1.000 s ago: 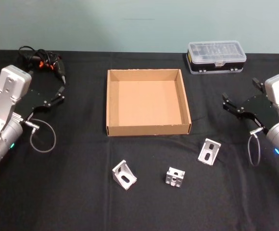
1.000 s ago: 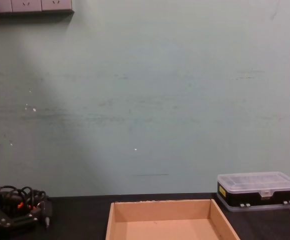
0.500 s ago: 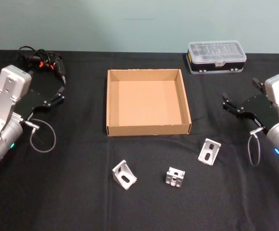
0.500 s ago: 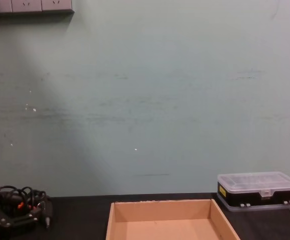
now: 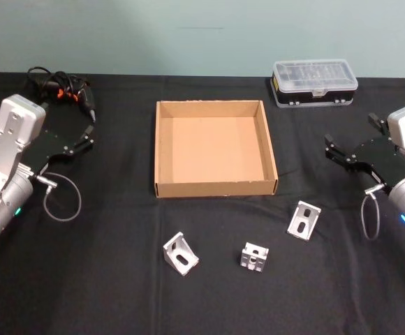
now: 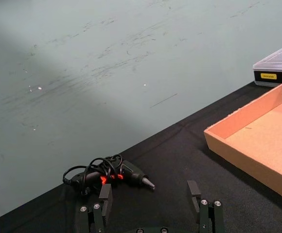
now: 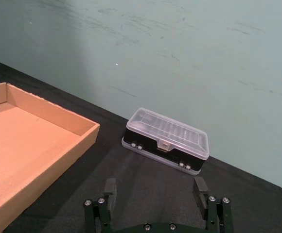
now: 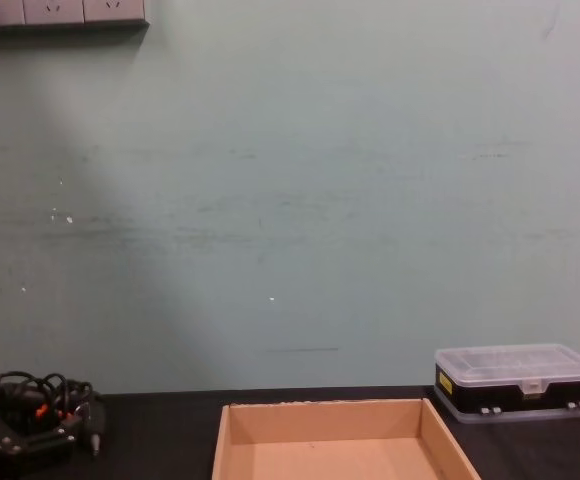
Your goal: Use one hand to pick up the angle iron from the table and place it into the box.
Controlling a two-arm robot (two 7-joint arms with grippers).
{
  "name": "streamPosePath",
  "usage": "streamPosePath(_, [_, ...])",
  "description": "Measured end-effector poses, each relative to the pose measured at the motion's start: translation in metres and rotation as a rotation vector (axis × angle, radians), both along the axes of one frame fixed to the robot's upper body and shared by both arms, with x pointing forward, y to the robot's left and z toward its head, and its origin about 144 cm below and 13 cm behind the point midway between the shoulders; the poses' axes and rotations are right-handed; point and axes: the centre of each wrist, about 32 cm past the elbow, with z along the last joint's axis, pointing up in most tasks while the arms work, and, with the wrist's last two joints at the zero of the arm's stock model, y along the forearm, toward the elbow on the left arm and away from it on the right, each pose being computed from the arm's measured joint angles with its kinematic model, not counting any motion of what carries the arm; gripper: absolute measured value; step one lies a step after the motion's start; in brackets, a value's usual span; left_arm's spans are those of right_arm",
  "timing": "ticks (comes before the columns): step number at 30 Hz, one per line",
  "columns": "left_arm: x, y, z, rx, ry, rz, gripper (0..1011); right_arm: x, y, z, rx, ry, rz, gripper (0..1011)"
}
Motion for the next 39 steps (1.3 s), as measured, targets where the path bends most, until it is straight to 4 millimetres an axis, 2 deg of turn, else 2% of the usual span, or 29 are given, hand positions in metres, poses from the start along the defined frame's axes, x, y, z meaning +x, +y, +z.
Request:
streamPosePath(8, [0.000, 0.000, 0.000, 0.000, 0.000, 0.000, 1000, -0.002, -0.008, 0.012, 0.037, 0.000, 0.039, 1004])
streamPosePath(13, [0.000, 0.000, 0.000, 0.000, 0.000, 0.000, 1000, -0.004, -0.018, 0.030, 0.037, -0.003, 0.076, 1004])
streamPosePath(16, [0.000, 0.000, 0.000, 0.000, 0.000, 0.000, 1000, -0.007, -0.028, 0.047, 0.030, 0.010, 0.115, 1004])
streamPosePath(27, [0.000, 0.000, 0.000, 0.000, 0.000, 0.000, 1000, -0.017, -0.044, 0.081, 0.043, 0.111, 0.272, 1004])
streamPosePath(33, [0.000, 0.000, 0.000, 0.000, 0.000, 0.000, 1000, -0.019, -0.046, 0.084, 0.074, 0.202, 0.355, 1004])
streamPosePath(39, [0.000, 0.000, 0.000, 0.000, 0.000, 0.000, 1000, -0.018, -0.044, 0.077, 0.050, 0.279, 0.408, 1004])
